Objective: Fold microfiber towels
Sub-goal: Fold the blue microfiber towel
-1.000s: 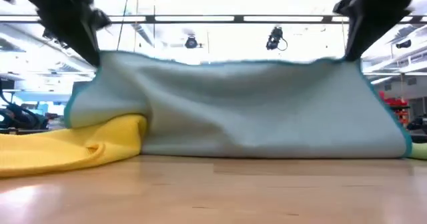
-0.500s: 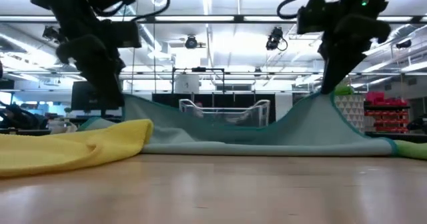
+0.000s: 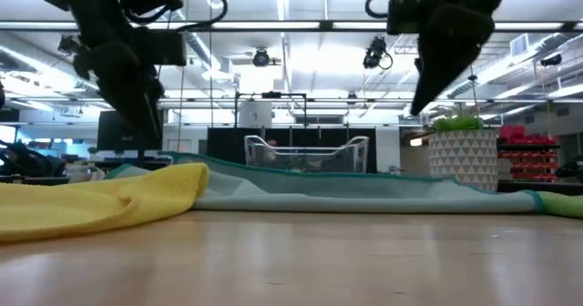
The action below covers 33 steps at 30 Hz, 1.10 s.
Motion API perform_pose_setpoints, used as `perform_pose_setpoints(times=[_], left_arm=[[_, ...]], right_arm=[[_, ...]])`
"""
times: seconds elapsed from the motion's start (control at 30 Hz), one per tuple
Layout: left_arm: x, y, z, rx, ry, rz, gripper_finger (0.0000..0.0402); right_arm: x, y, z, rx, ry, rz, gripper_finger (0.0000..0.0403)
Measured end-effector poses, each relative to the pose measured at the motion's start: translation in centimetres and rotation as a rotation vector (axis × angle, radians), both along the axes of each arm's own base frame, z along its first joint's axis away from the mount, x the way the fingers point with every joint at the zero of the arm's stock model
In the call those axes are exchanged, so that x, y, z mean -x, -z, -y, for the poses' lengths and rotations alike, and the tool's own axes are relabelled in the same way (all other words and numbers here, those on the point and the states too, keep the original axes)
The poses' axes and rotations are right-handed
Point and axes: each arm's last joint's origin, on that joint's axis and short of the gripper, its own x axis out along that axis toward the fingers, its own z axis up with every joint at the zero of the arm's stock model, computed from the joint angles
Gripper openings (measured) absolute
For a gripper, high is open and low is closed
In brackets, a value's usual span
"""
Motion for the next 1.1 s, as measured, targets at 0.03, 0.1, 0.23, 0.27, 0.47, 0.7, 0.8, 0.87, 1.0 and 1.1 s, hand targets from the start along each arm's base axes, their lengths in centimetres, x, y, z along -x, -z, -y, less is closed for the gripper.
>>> perform_pose_setpoints(times=[0.03, 0.1, 0.23, 0.27, 0.47, 0.7, 0.8, 0.87, 1.0, 1.1], left_arm=[[0.3, -0.2, 0.1, 0.021, 0.010, 0.005, 0.0184], [0.8, -0.8, 0.2, 0.061, 0.028, 0.023, 0.0194], [1.4, -1.8, 0.3, 0.122, 0.042, 0.078, 0.0189], [1.6, -2.0, 0.4, 0.133, 0.050, 0.092, 0.0181], [1.4, -2.2, 0.9, 0.166, 0.114, 0.110, 0.0095], [0.4, -2.6, 2.4, 0.164, 0.219, 0.217, 0.0011], [0.0, -2.9, 2.3, 0.149, 0.232, 0.257, 0.0007], [-0.4, -2.5, 2.0, 0.141, 0.223, 0.248, 0.0006], [-1.8, -1.3, 1.4, 0.117, 0.212, 0.223, 0.0006], [-2.8, 0.0, 1.1, 0.098, 0.221, 0.186, 0.0005]], right_arm=[[-0.2, -0.4, -0.1, 0.003, -0.015, 0.009, 0.0179], [-0.5, -1.3, -0.3, 0.005, -0.038, 0.036, 0.0191], [-0.8, -1.9, -0.7, 0.010, -0.071, 0.062, 0.0181], [-0.9, -1.7, -0.7, 0.007, -0.075, 0.075, 0.0168], [-1.0, 1.3, -1.1, -0.130, -0.088, 0.159, 0.0027], [1.3, 6.1, -0.6, -0.207, 0.093, 0.099, 0.0023], [1.8, 7.3, -0.2, -0.227, 0.127, 0.123, 0.0008], [1.9, 8.2, 0.2, -0.235, 0.145, 0.121, 0.0006], [1.7, 9.4, 1.1, -0.229, 0.175, 0.082, 0.0010], [1.4, 10.1, 1.8, -0.217, 0.190, 0.065, 0.0007]])
